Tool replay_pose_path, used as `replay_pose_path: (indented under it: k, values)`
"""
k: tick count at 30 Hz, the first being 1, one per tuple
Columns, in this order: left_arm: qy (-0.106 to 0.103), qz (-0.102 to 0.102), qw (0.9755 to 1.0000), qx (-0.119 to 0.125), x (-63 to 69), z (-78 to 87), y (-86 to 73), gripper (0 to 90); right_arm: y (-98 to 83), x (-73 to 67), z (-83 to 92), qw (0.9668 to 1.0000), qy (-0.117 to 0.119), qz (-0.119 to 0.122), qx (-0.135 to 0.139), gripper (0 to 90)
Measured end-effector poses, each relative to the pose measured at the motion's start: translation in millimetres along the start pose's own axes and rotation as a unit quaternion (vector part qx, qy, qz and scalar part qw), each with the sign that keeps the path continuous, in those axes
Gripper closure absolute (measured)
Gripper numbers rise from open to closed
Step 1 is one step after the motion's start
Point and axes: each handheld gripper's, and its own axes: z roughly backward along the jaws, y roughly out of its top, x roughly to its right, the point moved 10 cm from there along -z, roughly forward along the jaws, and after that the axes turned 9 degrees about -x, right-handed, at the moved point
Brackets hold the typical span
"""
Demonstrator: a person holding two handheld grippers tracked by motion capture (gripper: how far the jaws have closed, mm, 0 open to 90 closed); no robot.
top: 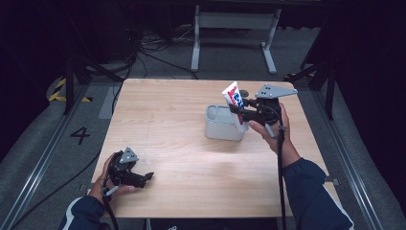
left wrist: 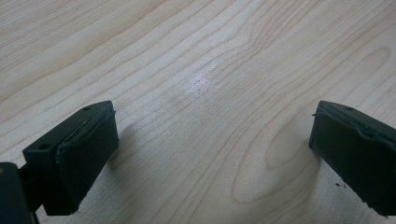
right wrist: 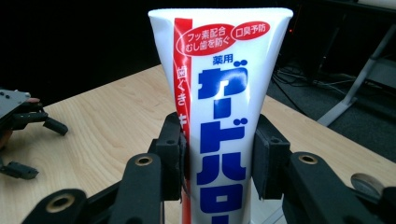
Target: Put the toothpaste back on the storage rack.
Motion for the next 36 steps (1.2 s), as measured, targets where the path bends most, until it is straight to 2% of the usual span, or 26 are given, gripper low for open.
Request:
replay_pose_path:
  k: [4,14,26,36]
  values:
    - [0.000,0.000,1.0000,0.000,0.0,0.0,0.0,1.8,5.6,3.3,-4.9,1.0000,-0.007,0.006,-0.001,61.9]
    - [0.000,0.000,1.0000,0.000,0.0,0.0,0.0,1.8,15.4,9.2,-21.6,1.0000,0.000,0.002,-0.002,61.5]
    - [-0.001,0.001,1.0000,-0.002,0.3,0.4,-0.2,1.8,15.9,24.2,-40.7,0.9999,-0.008,-0.007,-0.008,61.5]
    - [0.000,0.001,1.0000,0.001,0.2,0.0,0.1,1.8,11.5,29.0,-52.0,0.9998,-0.009,-0.012,-0.013,61.4]
